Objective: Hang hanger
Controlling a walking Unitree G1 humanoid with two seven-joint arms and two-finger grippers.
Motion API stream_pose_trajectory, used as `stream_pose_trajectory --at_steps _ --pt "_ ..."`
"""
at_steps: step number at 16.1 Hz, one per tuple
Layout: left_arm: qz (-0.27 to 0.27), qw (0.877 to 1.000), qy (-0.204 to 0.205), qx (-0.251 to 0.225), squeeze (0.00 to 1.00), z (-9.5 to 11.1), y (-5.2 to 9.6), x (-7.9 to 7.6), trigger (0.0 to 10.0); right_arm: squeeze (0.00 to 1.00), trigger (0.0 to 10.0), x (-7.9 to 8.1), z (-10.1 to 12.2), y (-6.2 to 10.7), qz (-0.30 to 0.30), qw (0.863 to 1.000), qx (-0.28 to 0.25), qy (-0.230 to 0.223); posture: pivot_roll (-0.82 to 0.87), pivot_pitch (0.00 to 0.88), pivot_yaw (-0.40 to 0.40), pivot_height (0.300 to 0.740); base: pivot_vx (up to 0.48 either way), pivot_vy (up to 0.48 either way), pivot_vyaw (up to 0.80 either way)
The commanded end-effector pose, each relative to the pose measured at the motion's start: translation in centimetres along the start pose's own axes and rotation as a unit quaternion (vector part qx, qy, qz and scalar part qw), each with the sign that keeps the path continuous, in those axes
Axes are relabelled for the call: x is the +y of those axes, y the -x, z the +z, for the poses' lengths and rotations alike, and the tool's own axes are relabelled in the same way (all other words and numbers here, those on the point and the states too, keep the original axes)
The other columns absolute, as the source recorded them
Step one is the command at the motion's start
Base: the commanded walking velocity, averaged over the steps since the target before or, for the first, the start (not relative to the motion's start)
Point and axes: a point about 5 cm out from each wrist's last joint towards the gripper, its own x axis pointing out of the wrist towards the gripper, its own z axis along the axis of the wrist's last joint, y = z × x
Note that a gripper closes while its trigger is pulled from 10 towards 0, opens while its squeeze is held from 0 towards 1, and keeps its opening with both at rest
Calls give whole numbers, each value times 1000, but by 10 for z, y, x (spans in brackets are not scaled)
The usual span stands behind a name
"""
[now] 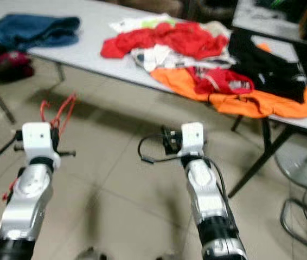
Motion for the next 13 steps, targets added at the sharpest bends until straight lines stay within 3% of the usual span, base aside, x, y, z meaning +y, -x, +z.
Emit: stream_pose_trajectory --at_steps 1,3,13 --pt "-28 1000 4 -1 0 0 0 -12 10000 0 10000 -9 -1 2 -20 1000 -1 5 53 45 -17 740 0 0 0" --pt "-64 997 24 -23 0 6 1 -18 10000 0 10000 -9 1 1 -22 1000 -6 3 51 36 -19 740 0 0 0" --pt "-68 994 37 -77 0 25 -9 -21 10000 0 10000 -13 3 4 -25 999 -14 19 13 47 -7 740 480 0 0"
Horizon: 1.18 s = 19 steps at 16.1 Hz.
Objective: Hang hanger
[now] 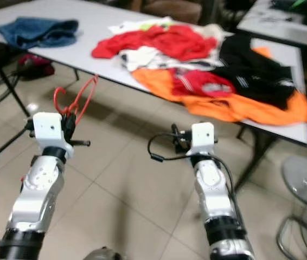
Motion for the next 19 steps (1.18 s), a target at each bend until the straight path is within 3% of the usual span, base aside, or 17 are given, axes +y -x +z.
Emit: stream_pose_trajectory --at_steps 1,4,7,9,12,17,19 --pt "-2 1000 6 -11 0 4 -4 -1 10000 0 10000 -2 4 0 -2 1000 -9 9 10 48 -6 740 480 0 0" --pt "-17 999 0 -44 0 18 -6 -6 10000 0 10000 -2 12 0 -3 999 -32 18 7 50 -3 740 480 0 0" --pt "-23 997 0 -70 0 29 -9 -6 10000 0 10000 -15 49 -5 -53 993 -101 43 -1 56 5 740 480 0 -252" --pt "-25 997 1 -70 0 28 -11 -4 10000 0 10000 -14 59 -6 -52 989 -124 57 -7 57 7 740 480 0 -741" --pt "-24 997 4 -74 0 31 -13 -3 10000 0 10000 -14 57 -5 -56 990 -119 58 -12 57 9 740 480 0 -738" --pt "-33 996 17 -81 0 34 -16 -1 10000 0 10000 -9 56 0 -53 989 -120 66 -18 62 18 740 480 0 -110" --pt "-44 995 26 -89 0 40 -19 -3 10000 0 10000 -10 56 0 -60 988 -120 70 -26 60 26 740 0 0 -753"
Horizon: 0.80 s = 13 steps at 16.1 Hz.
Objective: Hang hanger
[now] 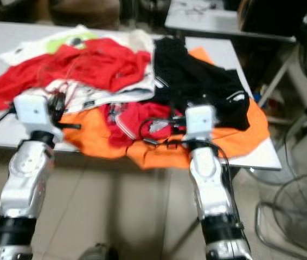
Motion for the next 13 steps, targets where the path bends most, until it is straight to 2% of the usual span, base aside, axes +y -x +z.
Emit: stream_pose_trajectory --at_steps 1,4,5,6,8,10,11,12,13 --pt "-29 999 13 -17 0 10 -7 -10 10000 0 10000 -16 1 3 -29 1000 -5 6 -29 60 29 740 0 0 0" --pt "-81 995 -1 -57 0 38 -21 -9 10000 0 10000 -16 2 5 -25 1000 -5 7 -41 55 33 740 0 0 0" --pt "-104 991 -39 -73 0 51 -29 -6 10000 0 10000 -18 0 7 -31 999 2 -3 -45 50 36 740 0 0 0" --pt "-156 984 -62 -65 0 56 -35 -10 10000 0 10000 -23 -7 10 -47 998 24 -31 -52 48 41 740 0 0 0" --pt "-246 959 -138 -31 0 42 -33 -27 10000 0 10000 -28 -17 15 -62 996 49 -46 -62 47 48 740 0 0 0" --pt "-320 917 -238 -10 0 25 -28 -40 10000 0 10000 -30 -19 19 -62 996 55 -44 -78 50 59 740 0 0 0" --pt "-339 905 -256 -11 0 25 -26 -42 10000 0 10000 -31 -19 20 -64 995 55 -46 -83 50 63 740 0 0 0" --pt "-346 900 -265 -12 0 25 -25 -42 10000 0 10000 -32 -19 21 -66 995 55 -45 -87 52 66 740 0 0 0" --pt "-368 886 -282 -14 0 31 -23 -40 10000 0 10000 -34 -19 24 -71 995 56 -44 -101 57 74 740 0 0 0"
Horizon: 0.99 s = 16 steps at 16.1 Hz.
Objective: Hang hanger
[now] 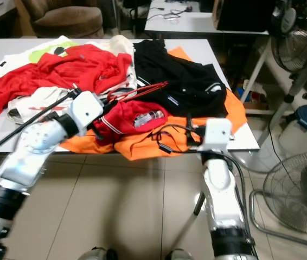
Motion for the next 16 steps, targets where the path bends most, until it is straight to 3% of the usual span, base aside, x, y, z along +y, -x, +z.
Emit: stream_pose_trajectory --at_steps 1,6,9,10,12,13,14,15,16 --pt "-18 999 -28 -6 0 8 3 5 10000 0 10000 -5 6 1 -8 1000 -8 -7 -104 60 76 740 0 0 0" --pt "15 996 -82 26 0 2 19 34 10000 0 10000 -8 0 6 -9 1000 7 -3 -101 67 71 740 0 0 0" --pt "-8 994 -97 47 0 -6 24 28 10000 0 10000 -7 -3 4 -6 1000 18 -11 -93 69 66 740 0 0 0" --pt "13 998 -58 27 0 -3 20 26 10000 0 10000 -8 -3 3 -8 1000 21 -15 -91 70 65 740 0 0 0" --pt "45 999 -25 -4 0 4 13 27 10000 0 10000 -7 -2 2 -6 1000 19 -14 -92 71 66 740 0 0 0" --pt "78 996 22 -38 0 12 6 29 10000 0 10000 -5 0 2 -3 1000 13 -10 -96 72 69 740 0 0 0" --pt "109 988 88 -67 0 17 0 31 10000 0 10000 -4 3 2 -5 1000 6 -5 -102 73 73 740 0 0 0" --pt "141 971 171 -85 0 14 -4 32 10000 0 10000 -3 5 2 -1 1000 -2 4 -104 73 75 740 0 0 0" --pt "152 961 215 -89 0 11 -5 31 10000 0 10000 -2 6 2 3 1000 -6 9 -114 72 81 740 0 0 0"
